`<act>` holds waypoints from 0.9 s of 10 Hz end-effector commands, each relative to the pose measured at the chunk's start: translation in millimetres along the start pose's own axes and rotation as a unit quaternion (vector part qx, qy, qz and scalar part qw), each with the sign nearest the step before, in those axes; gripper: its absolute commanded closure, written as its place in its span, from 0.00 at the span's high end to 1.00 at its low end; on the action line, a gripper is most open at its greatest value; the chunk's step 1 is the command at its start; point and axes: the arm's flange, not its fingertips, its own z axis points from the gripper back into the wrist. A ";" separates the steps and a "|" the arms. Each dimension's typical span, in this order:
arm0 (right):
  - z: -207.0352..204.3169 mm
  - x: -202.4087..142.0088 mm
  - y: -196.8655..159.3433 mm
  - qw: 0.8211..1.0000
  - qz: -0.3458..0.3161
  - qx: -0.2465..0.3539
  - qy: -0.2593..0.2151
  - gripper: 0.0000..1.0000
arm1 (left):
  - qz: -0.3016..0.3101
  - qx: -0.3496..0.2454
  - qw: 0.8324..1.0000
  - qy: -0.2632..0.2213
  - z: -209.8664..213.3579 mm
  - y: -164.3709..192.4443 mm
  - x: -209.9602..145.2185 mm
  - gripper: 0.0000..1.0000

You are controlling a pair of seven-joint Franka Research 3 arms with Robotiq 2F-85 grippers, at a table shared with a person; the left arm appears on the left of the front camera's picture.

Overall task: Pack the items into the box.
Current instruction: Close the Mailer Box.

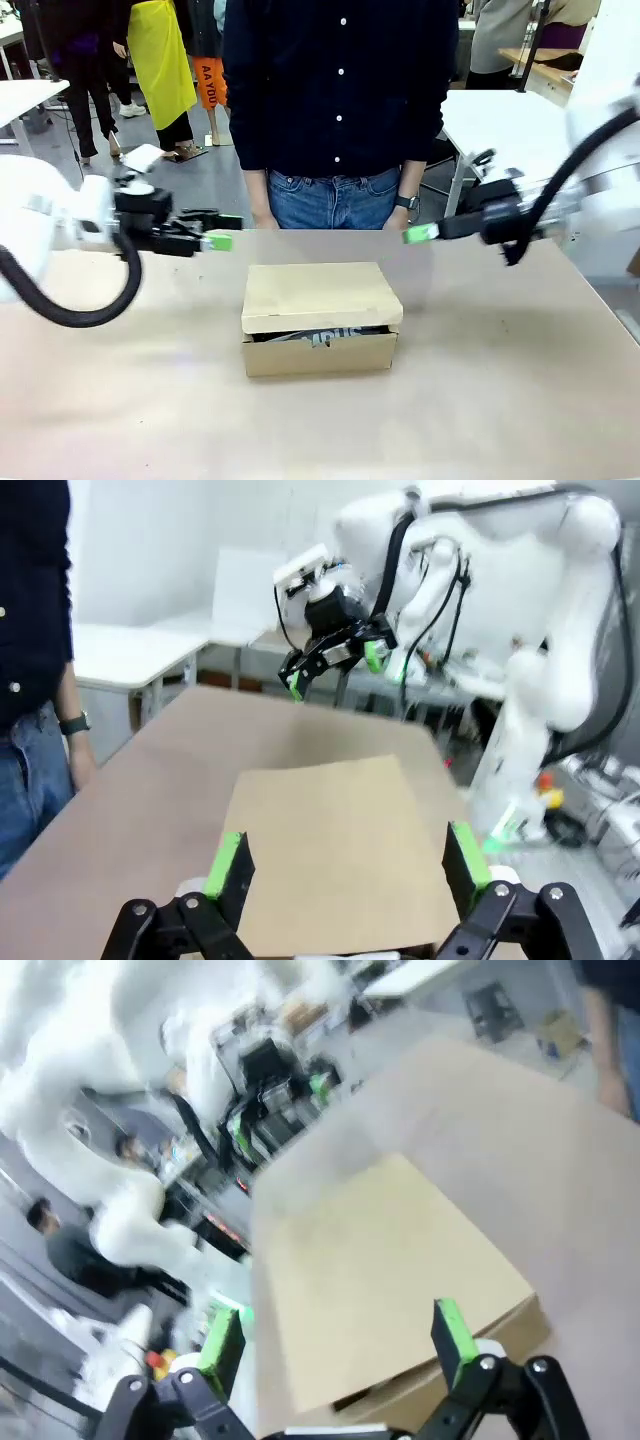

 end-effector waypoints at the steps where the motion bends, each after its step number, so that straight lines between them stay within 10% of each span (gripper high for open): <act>1: 63.3 -1.1 15.8 0.976 -0.204 -0.028 -0.065 1.00 | 0.147 -0.020 0.987 -0.056 49.7 -12.5 -2.2 1.00; 5: 159.4 -58.1 7.4 0.884 -0.428 -0.057 -0.177 1.00 | 0.424 -0.010 0.894 -0.143 144.0 3.6 -47.0 1.00; 6: 140.9 -41.5 9.9 0.943 -0.317 -0.026 -0.099 1.00 | 0.300 -0.038 0.947 -0.109 116.3 -16.0 -36.7 1.00; 9: 140.9 -41.5 9.9 0.943 -0.317 -0.026 -0.099 1.00 | 0.300 -0.038 0.947 -0.109 116.3 -16.0 -36.7 1.00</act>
